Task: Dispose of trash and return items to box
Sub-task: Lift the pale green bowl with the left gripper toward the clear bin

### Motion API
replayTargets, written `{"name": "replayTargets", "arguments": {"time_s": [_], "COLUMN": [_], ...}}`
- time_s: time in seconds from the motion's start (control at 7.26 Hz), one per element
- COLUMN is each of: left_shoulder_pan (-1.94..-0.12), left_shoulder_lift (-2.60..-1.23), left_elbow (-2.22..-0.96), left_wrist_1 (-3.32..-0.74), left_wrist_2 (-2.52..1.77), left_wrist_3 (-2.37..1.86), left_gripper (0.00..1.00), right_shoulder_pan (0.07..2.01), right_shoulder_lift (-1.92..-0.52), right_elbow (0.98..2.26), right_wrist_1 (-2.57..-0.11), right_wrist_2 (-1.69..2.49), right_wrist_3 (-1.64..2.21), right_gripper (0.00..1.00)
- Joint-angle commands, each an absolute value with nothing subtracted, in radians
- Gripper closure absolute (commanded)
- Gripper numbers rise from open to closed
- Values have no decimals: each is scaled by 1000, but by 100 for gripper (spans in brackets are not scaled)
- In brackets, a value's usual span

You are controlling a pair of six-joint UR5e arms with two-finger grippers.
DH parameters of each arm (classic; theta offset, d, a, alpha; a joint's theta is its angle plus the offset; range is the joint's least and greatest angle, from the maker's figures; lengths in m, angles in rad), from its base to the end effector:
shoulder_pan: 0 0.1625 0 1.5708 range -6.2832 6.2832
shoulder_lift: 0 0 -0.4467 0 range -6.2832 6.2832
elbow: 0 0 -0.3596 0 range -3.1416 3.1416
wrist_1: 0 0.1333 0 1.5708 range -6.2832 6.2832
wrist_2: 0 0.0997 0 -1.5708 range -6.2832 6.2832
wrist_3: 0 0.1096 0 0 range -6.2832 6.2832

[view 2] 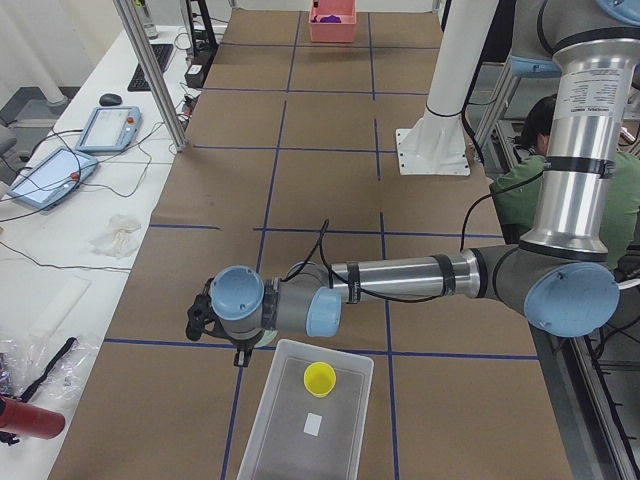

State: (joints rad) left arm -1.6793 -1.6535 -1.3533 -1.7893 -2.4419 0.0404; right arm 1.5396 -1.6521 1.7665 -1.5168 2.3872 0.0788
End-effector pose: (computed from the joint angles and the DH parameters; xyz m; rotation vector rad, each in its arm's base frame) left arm -0.1031 -0.4902 0.7180 0.1429 0.8623 -0.0272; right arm 0.0399 -0.4333 0.6240 0.1139 -0.8218 -0.0239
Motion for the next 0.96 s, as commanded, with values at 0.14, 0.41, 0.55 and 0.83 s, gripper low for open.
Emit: {"name": "replayTargets", "arguments": {"time_s": [0.14, 0.41, 0.55, 0.83], "left_shoulder_pan": [-1785, -1816, -1816, -1815], "left_shoulder_lift": [-1654, -1651, -1641, -1577], "left_elbow": [-1177, -1123, -1103, -1097], "left_wrist_1": [-1821, -1867, -1885, -1971], "left_wrist_2": [-2343, -2248, -2185, -2181], "left_wrist_3": [55, 8, 2, 3], "left_gripper": [100, 100, 100, 82], "right_shoulder_pan": [1540, 1540, 1540, 1540], "right_shoulder_lift": [-1641, -1640, -1640, -1640], "right_elbow": [1769, 1776, 1787, 1801], "right_wrist_1": [-1517, -1516, -1516, -1519], "right_wrist_2": [2388, 2388, 2390, 2390], "right_wrist_3": [78, 78, 80, 80], "right_gripper": [0, 0, 0, 0]}}
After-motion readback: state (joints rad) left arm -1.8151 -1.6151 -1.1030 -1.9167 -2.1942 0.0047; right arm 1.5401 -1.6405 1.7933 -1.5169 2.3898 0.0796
